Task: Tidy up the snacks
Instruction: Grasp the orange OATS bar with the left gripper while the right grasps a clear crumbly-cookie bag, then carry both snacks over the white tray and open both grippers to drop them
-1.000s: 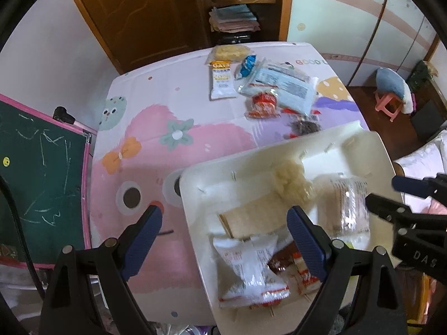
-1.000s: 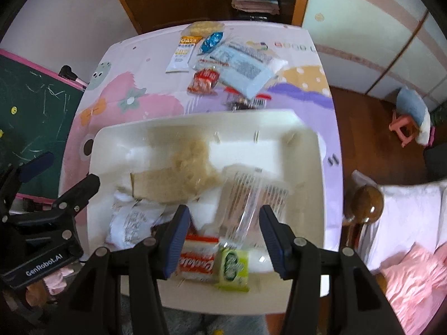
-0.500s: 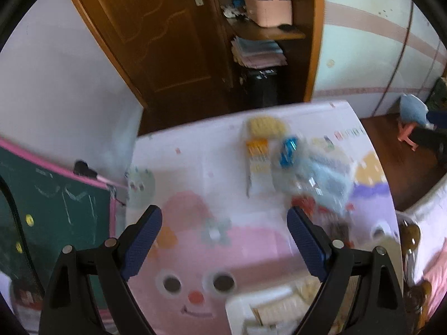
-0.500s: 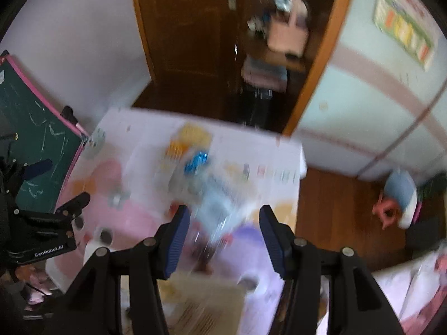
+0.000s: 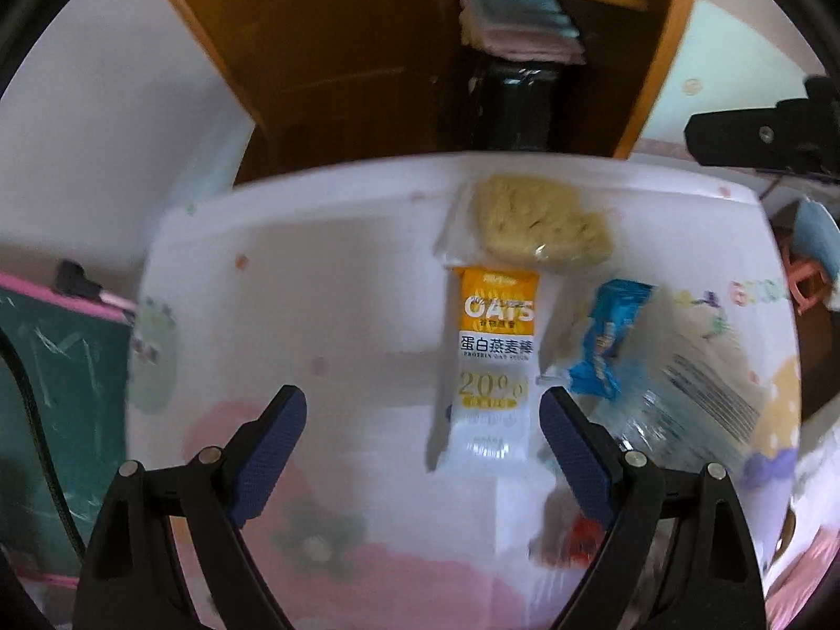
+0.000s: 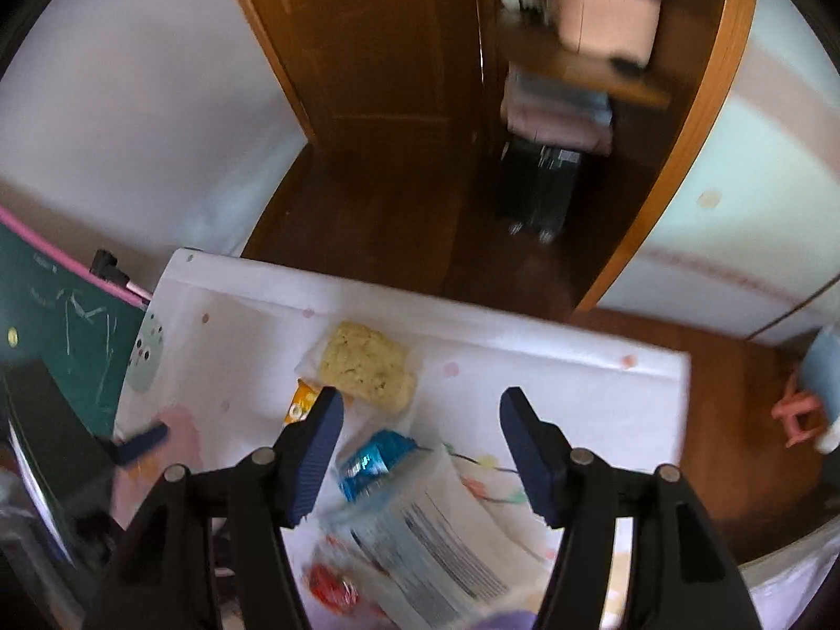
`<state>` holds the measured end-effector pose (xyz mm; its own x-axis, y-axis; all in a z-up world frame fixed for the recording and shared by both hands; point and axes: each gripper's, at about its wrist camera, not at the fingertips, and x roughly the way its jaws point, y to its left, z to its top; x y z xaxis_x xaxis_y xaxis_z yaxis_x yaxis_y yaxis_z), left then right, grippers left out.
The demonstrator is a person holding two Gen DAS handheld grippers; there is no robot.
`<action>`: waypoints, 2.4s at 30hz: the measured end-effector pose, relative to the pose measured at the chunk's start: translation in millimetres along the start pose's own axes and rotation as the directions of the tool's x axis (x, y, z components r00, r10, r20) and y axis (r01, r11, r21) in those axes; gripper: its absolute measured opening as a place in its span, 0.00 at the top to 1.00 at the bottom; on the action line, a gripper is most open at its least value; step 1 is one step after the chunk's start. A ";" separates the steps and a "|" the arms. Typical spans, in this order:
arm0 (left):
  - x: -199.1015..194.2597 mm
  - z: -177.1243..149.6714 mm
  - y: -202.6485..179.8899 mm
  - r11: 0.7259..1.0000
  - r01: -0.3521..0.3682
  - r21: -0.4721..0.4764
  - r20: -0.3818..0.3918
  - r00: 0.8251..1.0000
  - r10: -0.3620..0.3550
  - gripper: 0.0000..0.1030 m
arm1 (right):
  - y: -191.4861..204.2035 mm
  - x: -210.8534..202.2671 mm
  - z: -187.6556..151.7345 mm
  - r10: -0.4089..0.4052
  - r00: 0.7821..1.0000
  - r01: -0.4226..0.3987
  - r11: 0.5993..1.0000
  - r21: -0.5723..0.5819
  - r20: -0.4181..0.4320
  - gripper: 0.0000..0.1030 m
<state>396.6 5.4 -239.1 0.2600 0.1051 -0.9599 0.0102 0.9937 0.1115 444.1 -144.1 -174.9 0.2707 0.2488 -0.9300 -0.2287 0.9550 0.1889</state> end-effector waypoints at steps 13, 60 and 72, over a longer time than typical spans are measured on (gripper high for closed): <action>54.9 -11.0 13.2 0.950 0.189 -0.250 -0.020 0.980 -0.200 0.29 | -9.8 87.6 8.3 0.162 0.984 -0.148 0.973 0.179 -0.071 0.36; -48.7 -63.2 63.4 0.922 0.335 -0.195 0.079 0.942 -0.325 0.86 | 96.9 43.7 -35.3 0.002 0.997 -0.005 0.999 -0.036 -0.080 0.33; -207.5 -143.0 76.4 0.932 0.358 0.050 0.208 0.909 -0.360 0.86 | 88.1 -128.5 -115.2 0.118 0.990 -0.120 0.993 0.018 0.077 0.33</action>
<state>205.4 65.1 -68.2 0.4337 -0.2703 -0.8596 0.1504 0.9623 -0.2267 281.4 -110.5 -75.1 0.3127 0.3716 -0.8742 -0.2425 0.9210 0.3048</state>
